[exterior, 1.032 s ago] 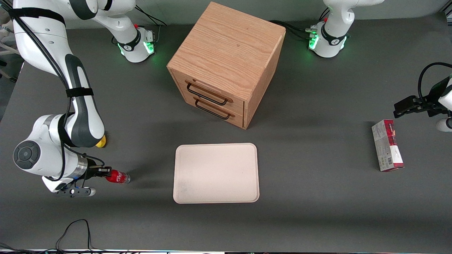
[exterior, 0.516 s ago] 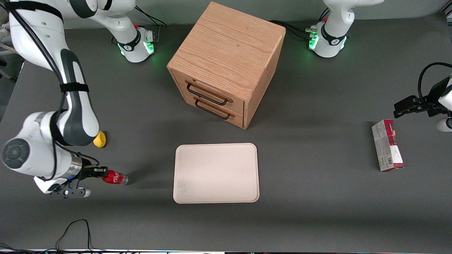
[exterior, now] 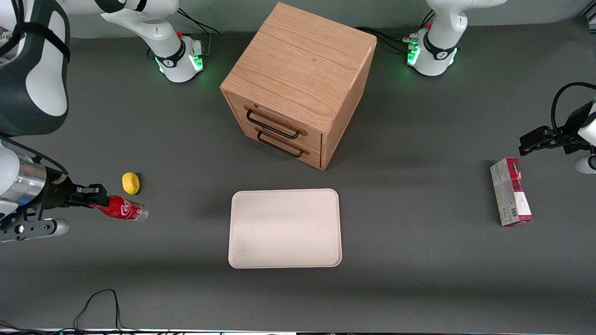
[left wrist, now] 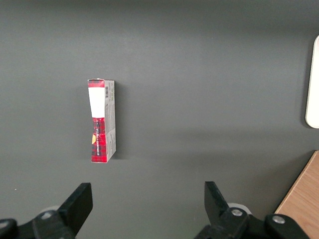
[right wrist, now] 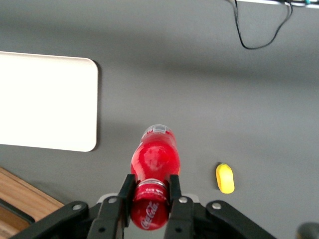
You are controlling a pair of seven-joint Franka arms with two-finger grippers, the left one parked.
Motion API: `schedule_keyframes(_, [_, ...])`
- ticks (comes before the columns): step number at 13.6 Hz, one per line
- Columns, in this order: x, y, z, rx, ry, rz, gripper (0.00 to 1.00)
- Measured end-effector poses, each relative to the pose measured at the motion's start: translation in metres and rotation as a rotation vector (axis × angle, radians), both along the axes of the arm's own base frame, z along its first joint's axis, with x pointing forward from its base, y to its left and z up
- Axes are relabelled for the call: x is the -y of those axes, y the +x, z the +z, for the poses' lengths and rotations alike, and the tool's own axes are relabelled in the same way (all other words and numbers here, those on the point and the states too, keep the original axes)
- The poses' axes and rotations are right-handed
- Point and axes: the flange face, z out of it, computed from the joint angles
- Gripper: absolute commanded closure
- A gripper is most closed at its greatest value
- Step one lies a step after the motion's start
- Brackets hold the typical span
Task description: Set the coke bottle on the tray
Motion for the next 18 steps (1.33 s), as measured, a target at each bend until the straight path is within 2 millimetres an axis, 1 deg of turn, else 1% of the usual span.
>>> schedule_keyframes(1, [-0.012,-0.001,0.006,0.014,0.009,0.023,0.96])
schedule_keyframes(2, [-0.03,-0.002,0.011,0.032,0.011,0.058,0.96])
schedule_keyframes(3, [-0.054,-0.003,0.014,0.054,0.006,0.102,0.96])
schedule_keyframes(4, [-0.084,-0.004,0.013,0.076,-0.001,0.14,0.95])
schedule_keyframes(5, [-0.117,-0.007,0.008,0.093,-0.007,0.162,0.95])
schedule_keyframes(6, [-0.152,-0.011,-0.001,0.1,-0.004,0.182,0.95])
schedule_keyframes(7, [-0.181,-0.014,-0.012,0.099,0.007,0.205,0.95])
schedule_keyframes(8, [-0.203,-0.016,-0.024,0.093,0.015,0.227,0.94])
schedule_keyframes(9, [-0.214,-0.016,-0.036,0.084,0.017,0.243,0.92])
schedule_keyframes(10, [-0.22,-0.013,-0.045,0.082,0.02,0.252,0.91])
schedule_keyframes(12, [-0.223,-0.006,-0.062,0.088,0.005,0.26,0.9])
schedule_keyframes(14, [-0.231,0.003,-0.086,0.098,0.011,0.269,0.9])
schedule_keyframes(16, [-0.239,0.018,-0.124,0.123,0.004,0.28,0.89])
schedule_keyframes(18, [-0.25,0.029,-0.17,0.145,-0.014,0.301,0.87])
